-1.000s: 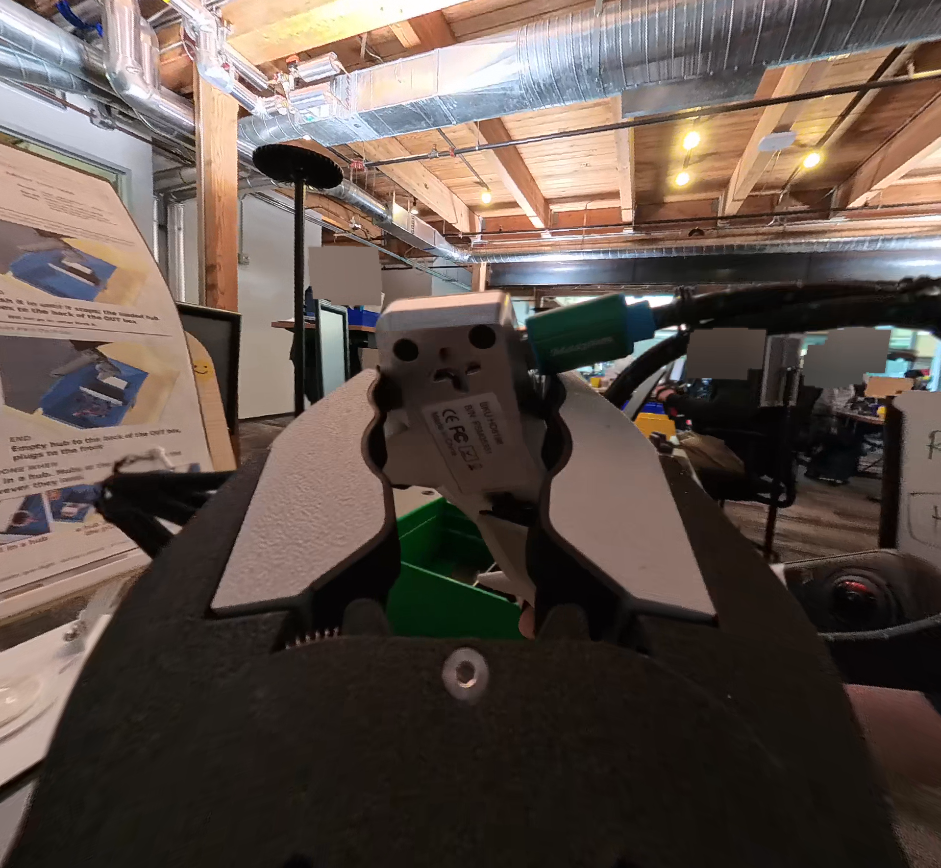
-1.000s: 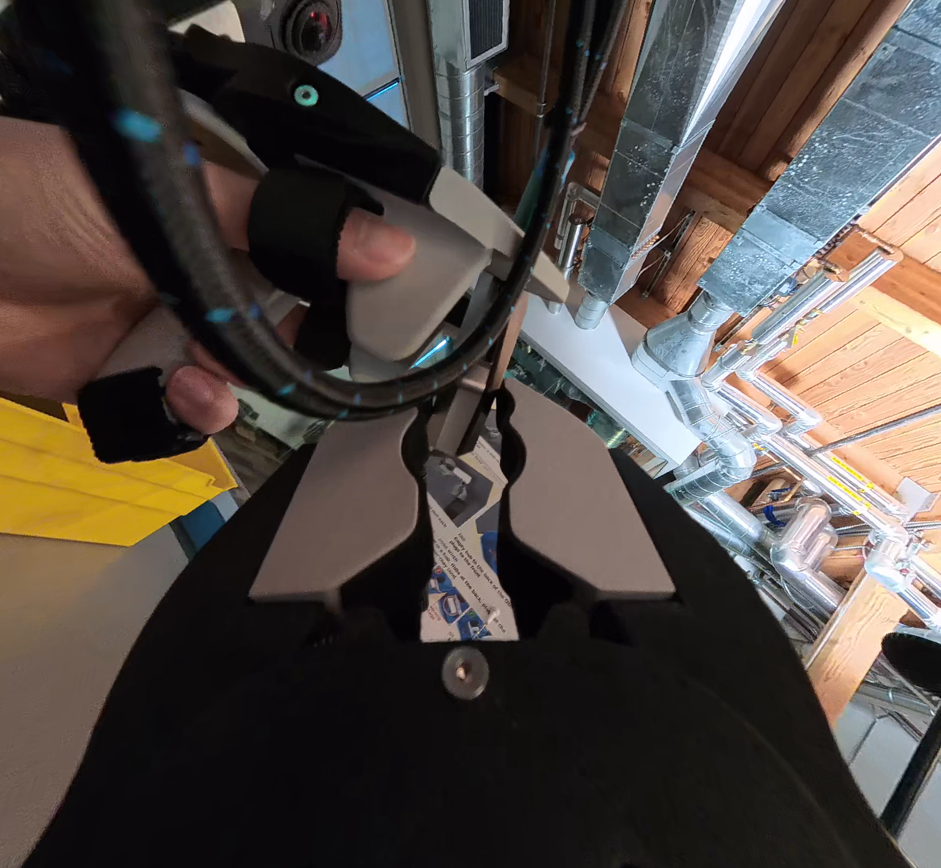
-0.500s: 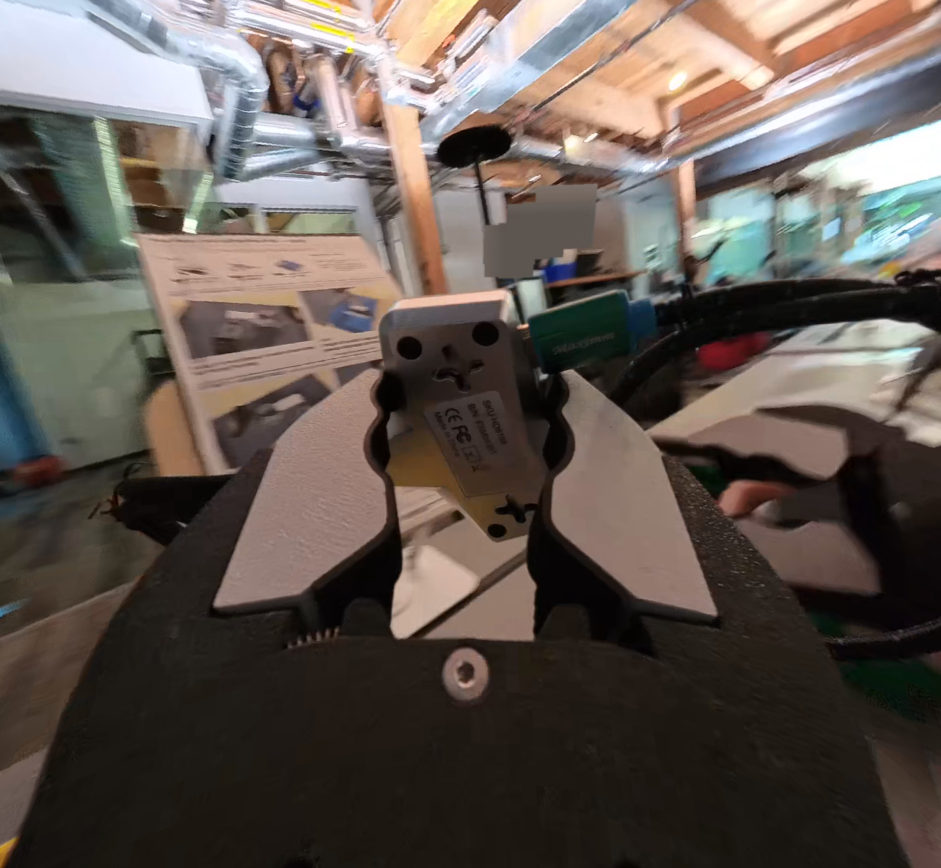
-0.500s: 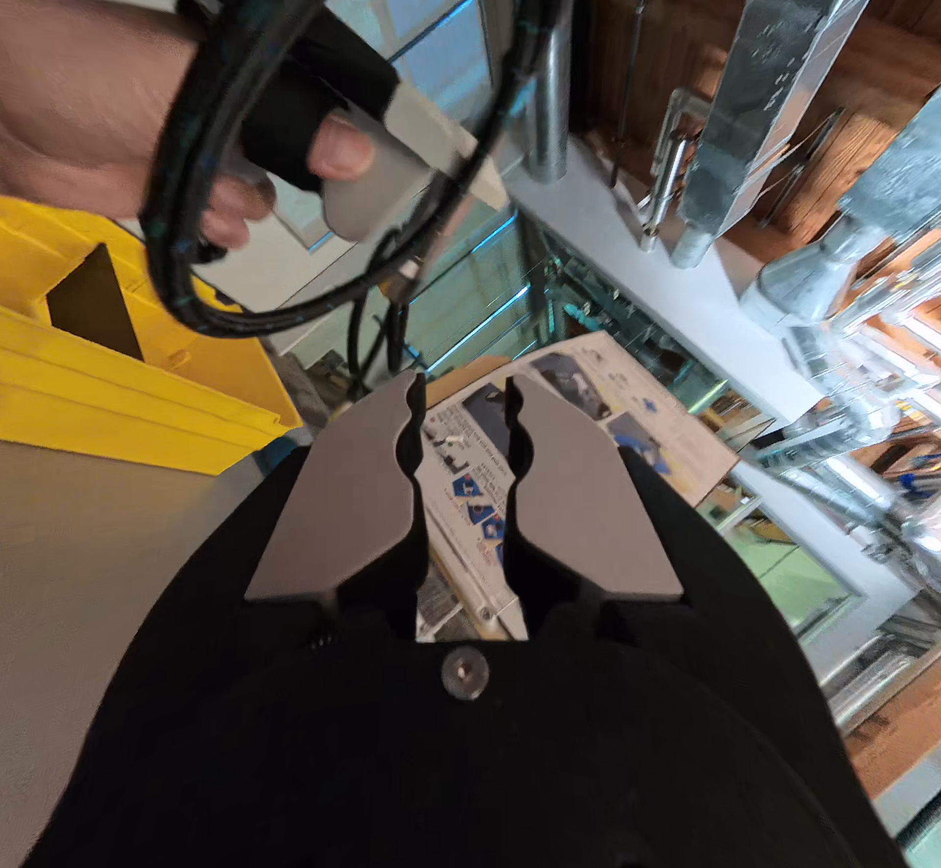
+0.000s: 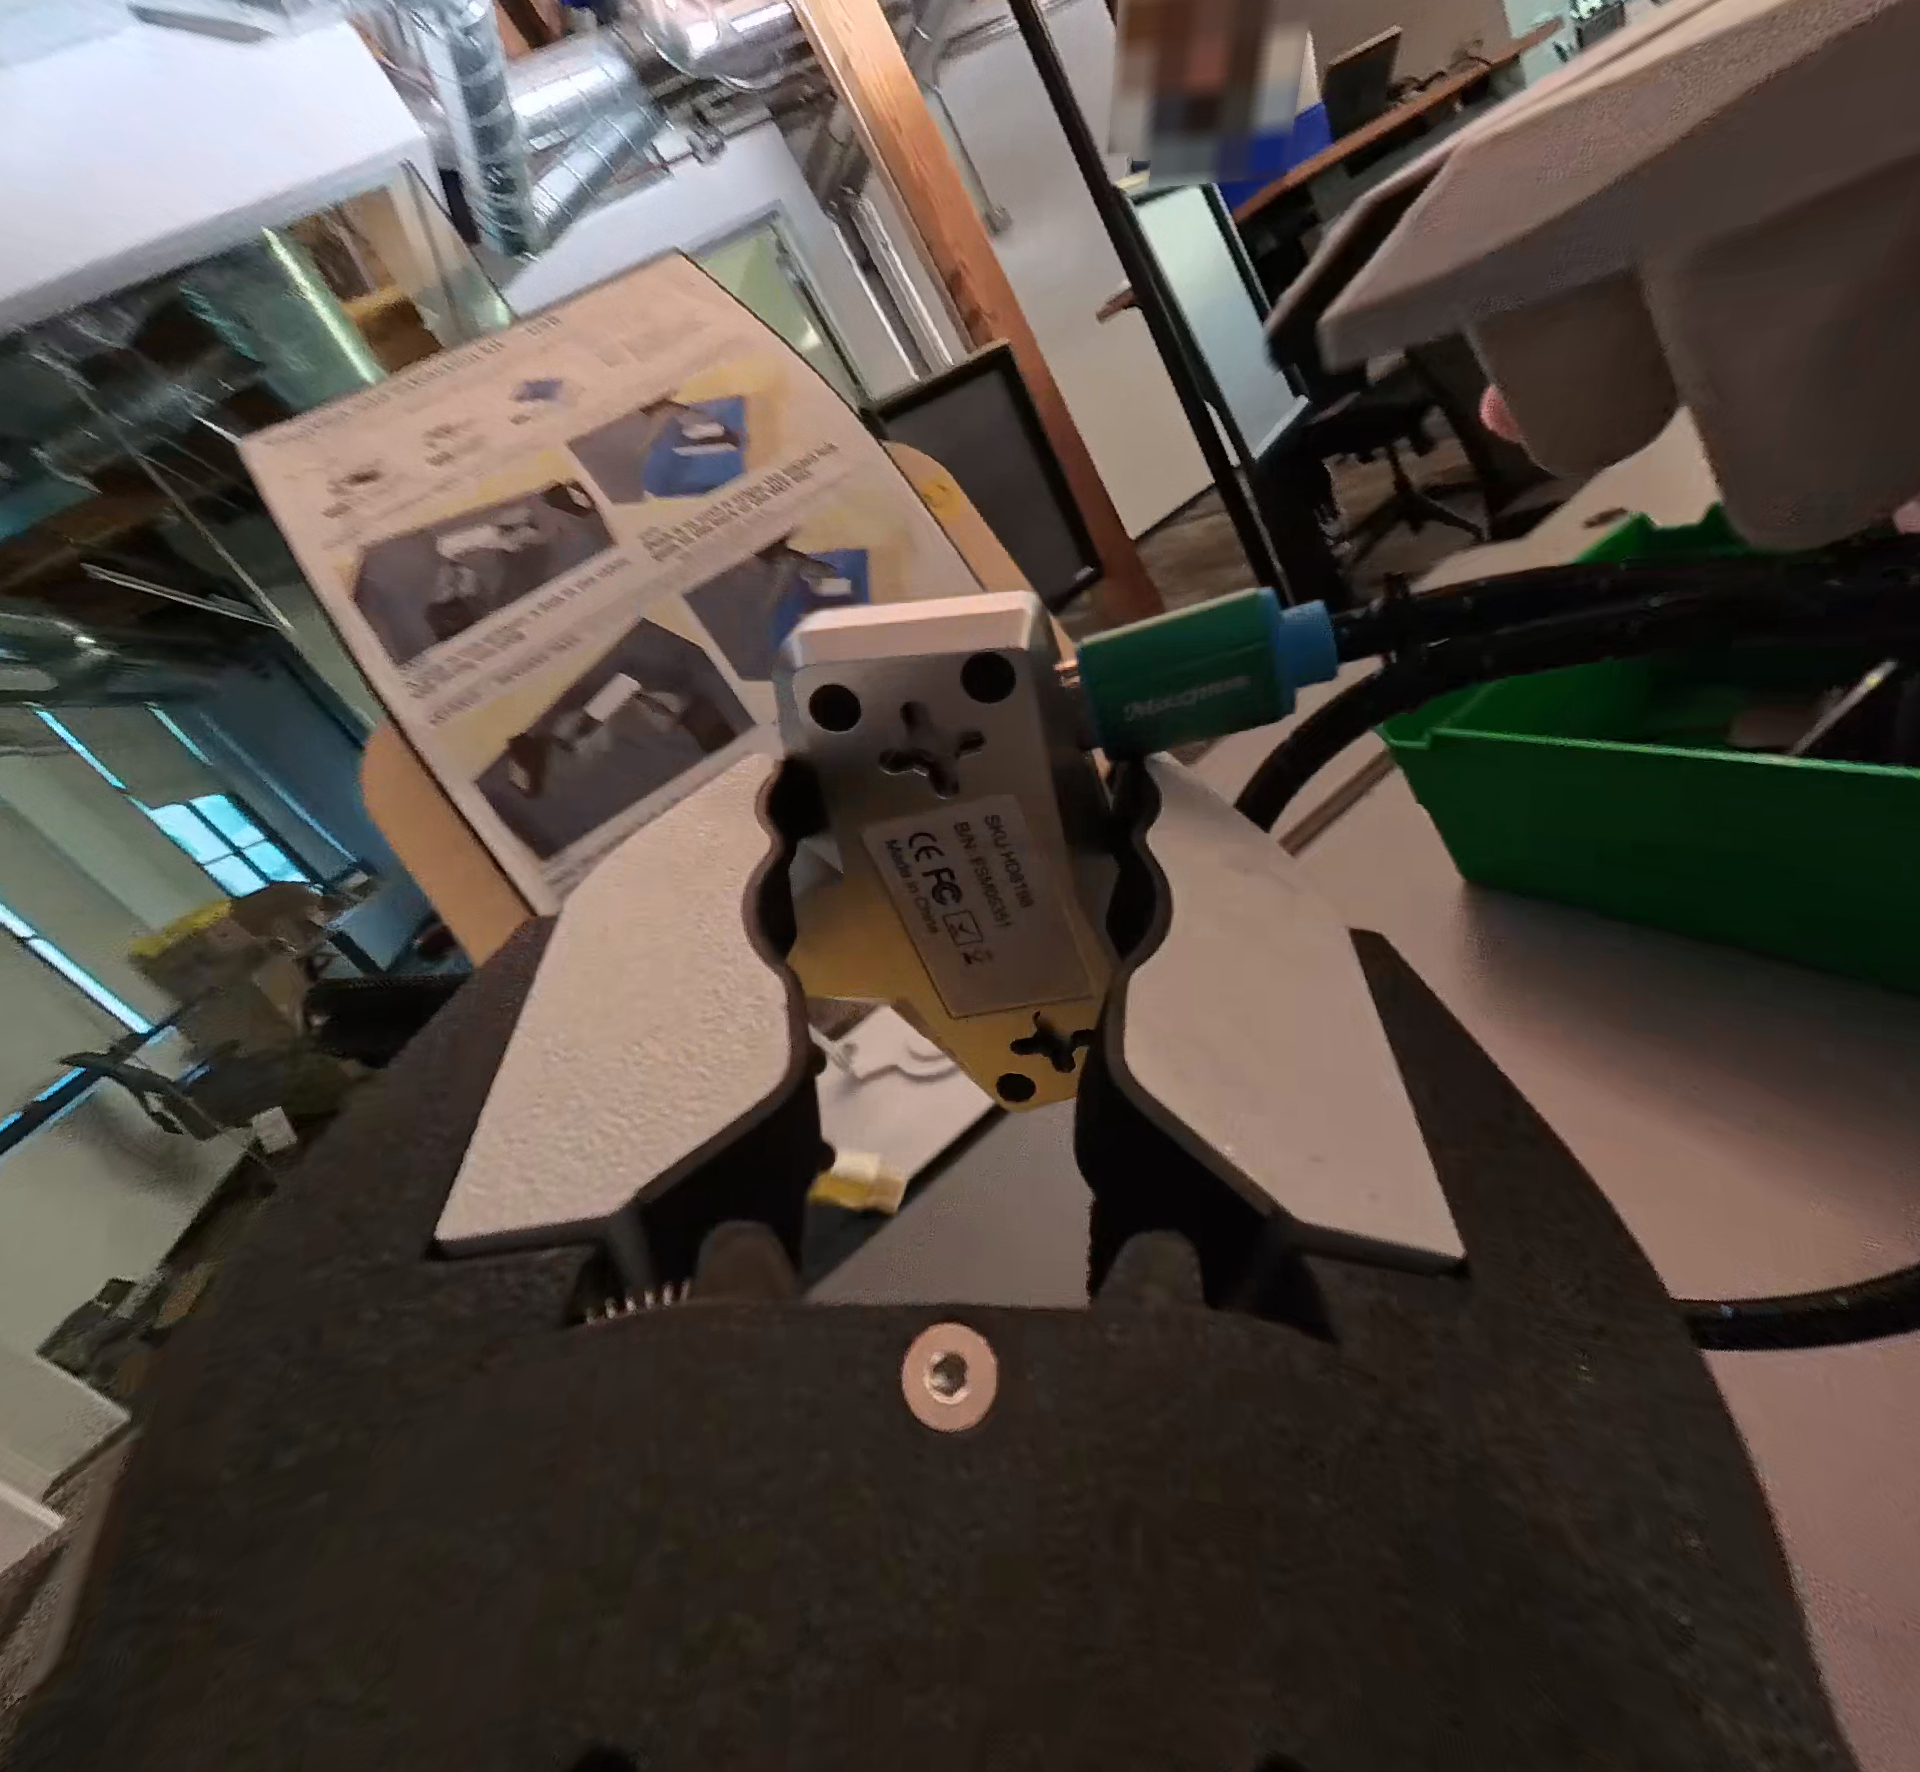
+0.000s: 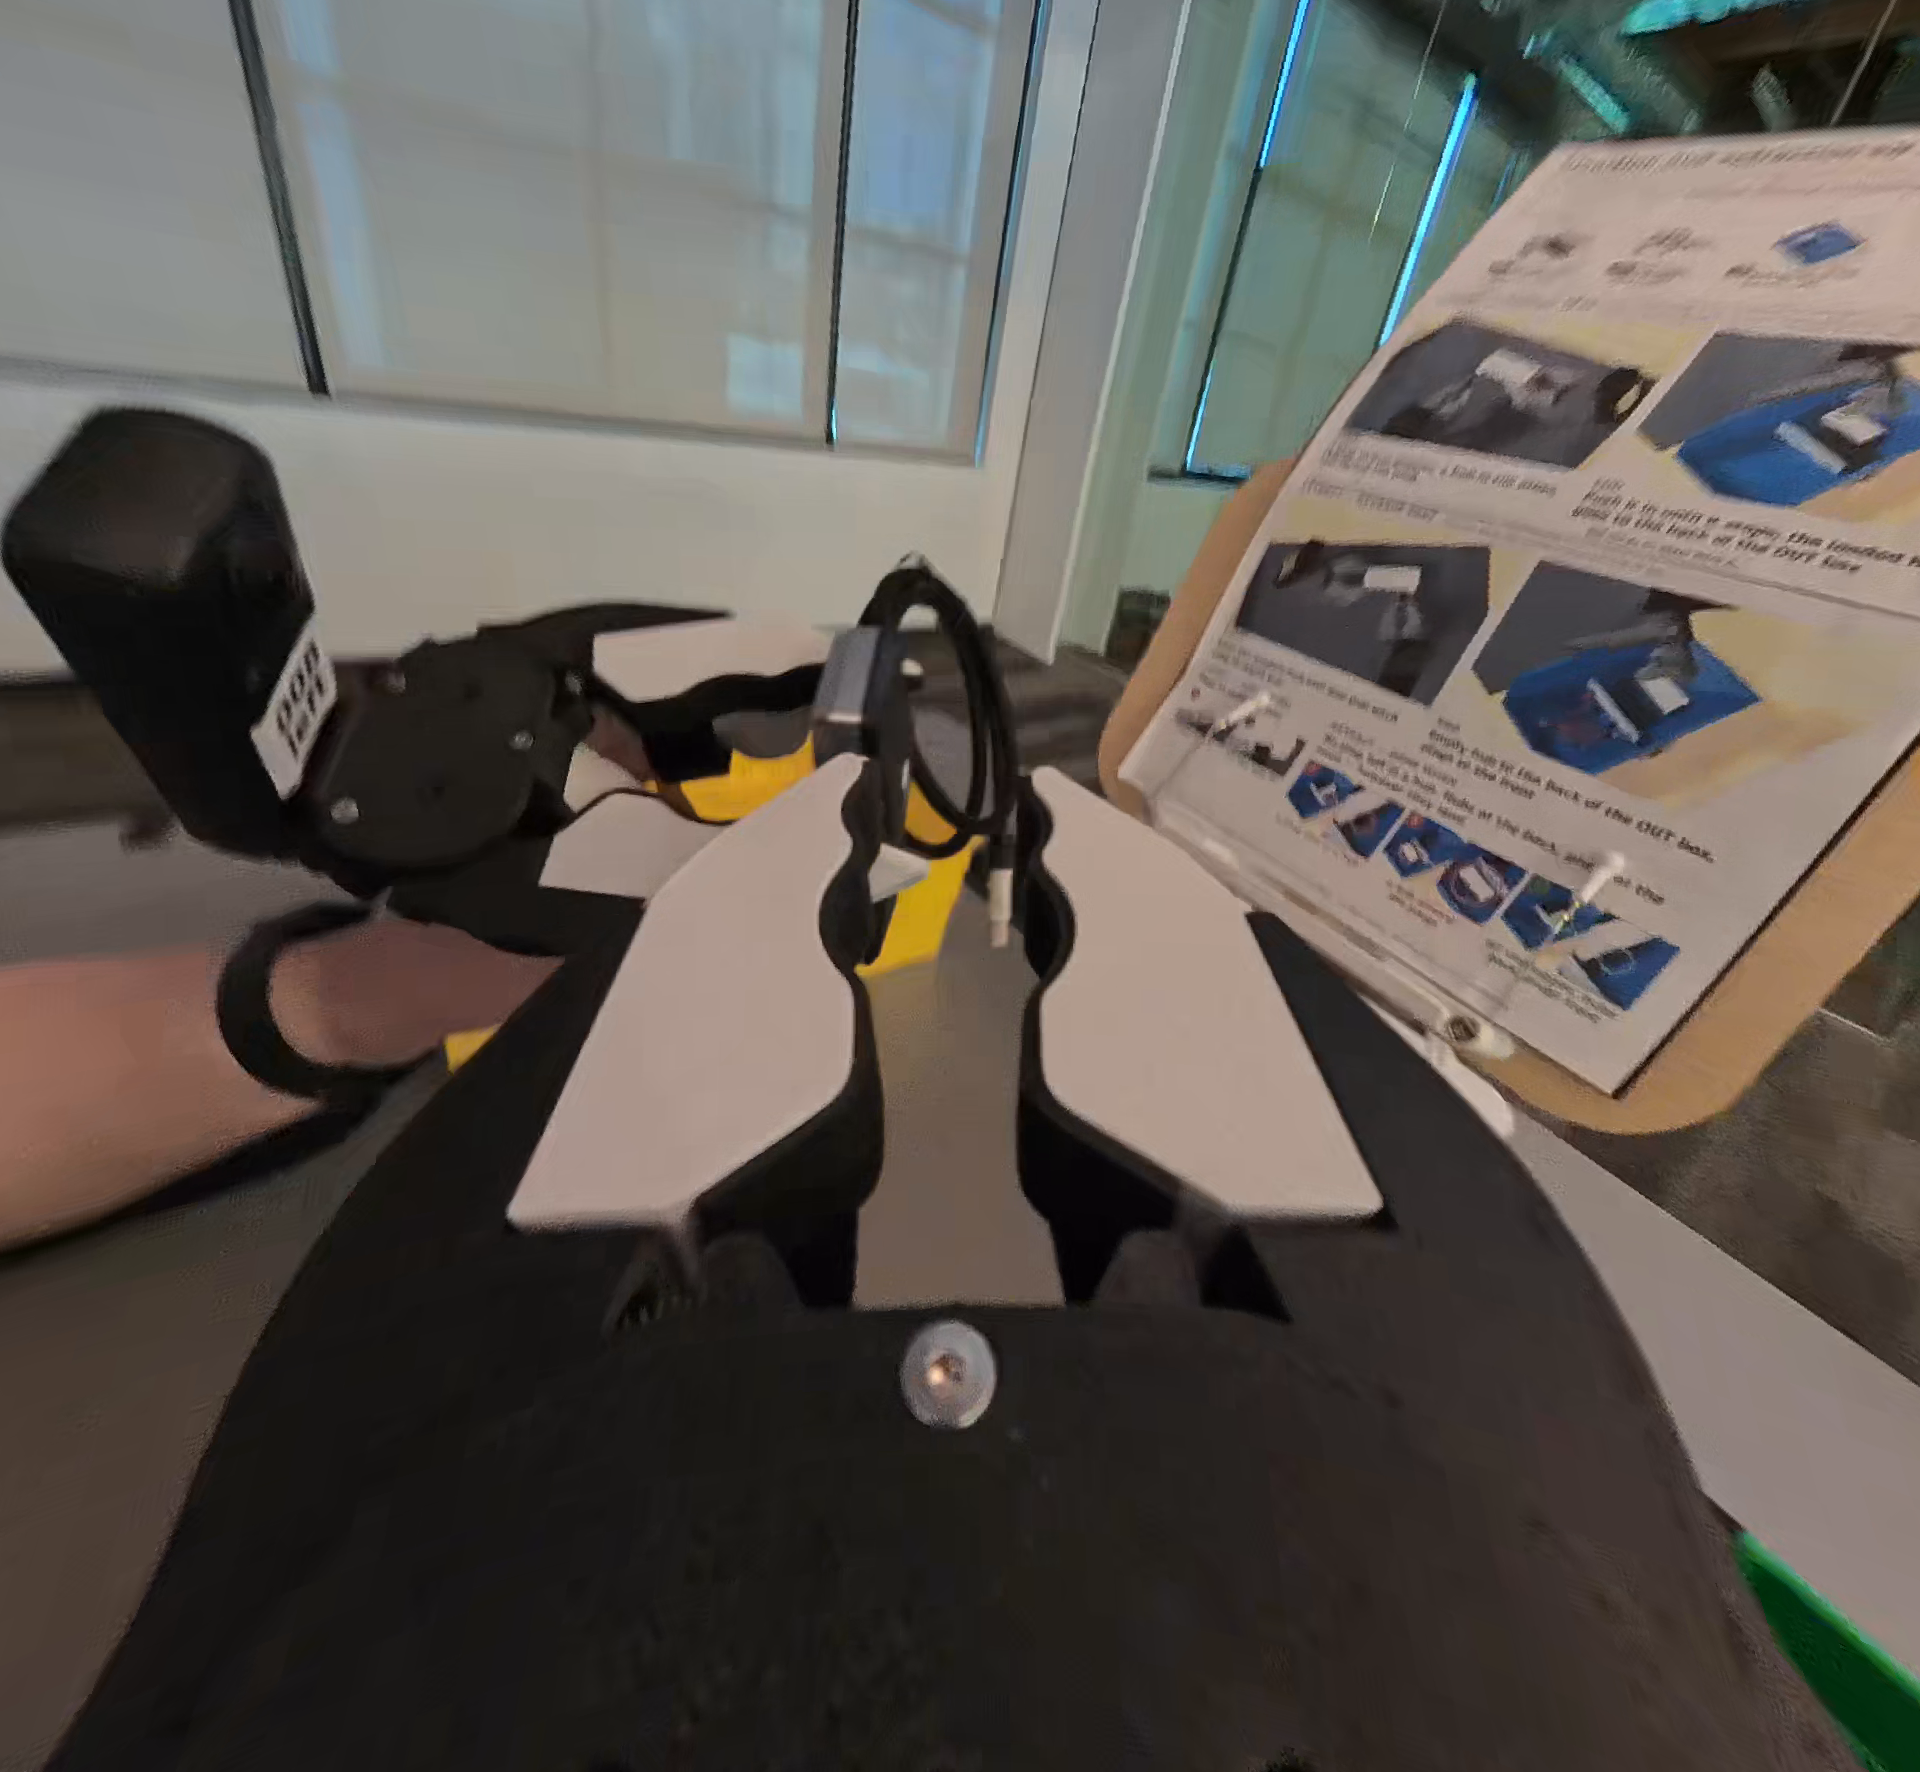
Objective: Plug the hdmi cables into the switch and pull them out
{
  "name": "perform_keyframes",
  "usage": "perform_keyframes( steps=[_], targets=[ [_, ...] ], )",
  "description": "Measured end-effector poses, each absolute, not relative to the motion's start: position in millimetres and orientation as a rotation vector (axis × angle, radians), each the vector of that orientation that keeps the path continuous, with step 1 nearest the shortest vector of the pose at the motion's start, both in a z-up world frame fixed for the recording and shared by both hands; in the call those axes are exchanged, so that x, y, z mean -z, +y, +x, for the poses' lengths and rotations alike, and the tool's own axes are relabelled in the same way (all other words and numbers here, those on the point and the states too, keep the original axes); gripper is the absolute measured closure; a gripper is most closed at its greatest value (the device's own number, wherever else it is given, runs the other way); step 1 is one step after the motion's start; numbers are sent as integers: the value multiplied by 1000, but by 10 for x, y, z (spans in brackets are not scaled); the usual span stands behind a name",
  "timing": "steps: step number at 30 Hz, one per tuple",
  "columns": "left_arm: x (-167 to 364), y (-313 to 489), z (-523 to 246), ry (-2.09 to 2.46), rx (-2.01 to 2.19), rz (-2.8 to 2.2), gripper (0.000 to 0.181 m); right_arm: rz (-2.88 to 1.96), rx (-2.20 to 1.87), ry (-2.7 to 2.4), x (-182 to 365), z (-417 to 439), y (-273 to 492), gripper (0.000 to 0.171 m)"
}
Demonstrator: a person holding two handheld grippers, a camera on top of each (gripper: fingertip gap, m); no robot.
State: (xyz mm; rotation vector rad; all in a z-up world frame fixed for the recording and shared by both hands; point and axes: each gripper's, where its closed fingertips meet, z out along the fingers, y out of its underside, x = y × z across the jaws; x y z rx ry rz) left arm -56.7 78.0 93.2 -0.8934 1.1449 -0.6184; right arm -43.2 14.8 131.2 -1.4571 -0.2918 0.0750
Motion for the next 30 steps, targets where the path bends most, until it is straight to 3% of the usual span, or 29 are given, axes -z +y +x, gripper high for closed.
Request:
perform_keyframes(
  steps=[6,11,16,19,24,26,30],
  targets=[
    [-721,787,-441,1194,508,-900,122,-1679,52,-335,-956,-366,282,150],
    [-687,818,-426,1203,410,-875,123,-1718,-81,-308,-981,-391,208,149],
    [-690,854,-433,1200,436,-909,122,-1753,172,-419,-830,-291,296,154],
    [-692,881,-440,1197,407,-904,122,-1753,104,-409,-817,-384,319,153],
    [-701,895,-449,1189,344,-877,123,-1758,68,-370,-772,-418,378,123],
    [-708,877,-449,1189,340,-870,122,-1788,28,-370,-694,-448,409,124],
    [-722,813,-441,1194,356,-857,122,-1820,-3,-365,-602,-458,444,143]
  ],
)
